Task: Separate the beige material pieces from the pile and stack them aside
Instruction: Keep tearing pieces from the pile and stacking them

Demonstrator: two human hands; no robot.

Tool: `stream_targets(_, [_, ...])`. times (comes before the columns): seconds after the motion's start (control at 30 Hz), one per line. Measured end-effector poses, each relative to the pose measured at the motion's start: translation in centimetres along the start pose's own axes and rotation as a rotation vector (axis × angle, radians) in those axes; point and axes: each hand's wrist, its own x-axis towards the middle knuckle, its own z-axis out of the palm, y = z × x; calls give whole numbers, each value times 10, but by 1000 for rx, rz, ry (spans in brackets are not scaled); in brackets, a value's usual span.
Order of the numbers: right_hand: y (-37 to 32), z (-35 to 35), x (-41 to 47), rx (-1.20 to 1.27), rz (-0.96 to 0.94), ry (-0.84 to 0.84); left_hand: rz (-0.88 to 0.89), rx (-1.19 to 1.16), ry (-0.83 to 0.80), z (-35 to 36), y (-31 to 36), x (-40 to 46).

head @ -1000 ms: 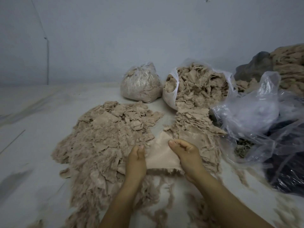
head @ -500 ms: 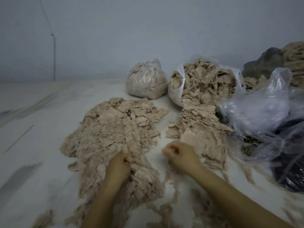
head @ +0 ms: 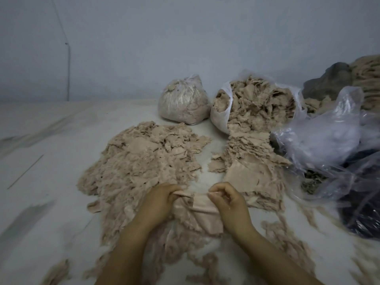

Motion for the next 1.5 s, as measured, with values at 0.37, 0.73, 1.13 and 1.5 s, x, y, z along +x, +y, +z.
stream_targets(0.37, [1, -5, 7, 255, 154, 60, -193, 144, -54, 6, -5, -1])
stream_targets(0.73, [-5, -10, 4, 268, 34, -117, -132, -271, 78, 22, 21, 8])
stream_targets(1.13, [-4, 5, 10, 117, 71, 12, -160, -710, -96, 40, 64, -2])
stream_targets(1.5, [31, -21, 1, -527, 138, -121, -392, -910, 61, 30, 43, -3])
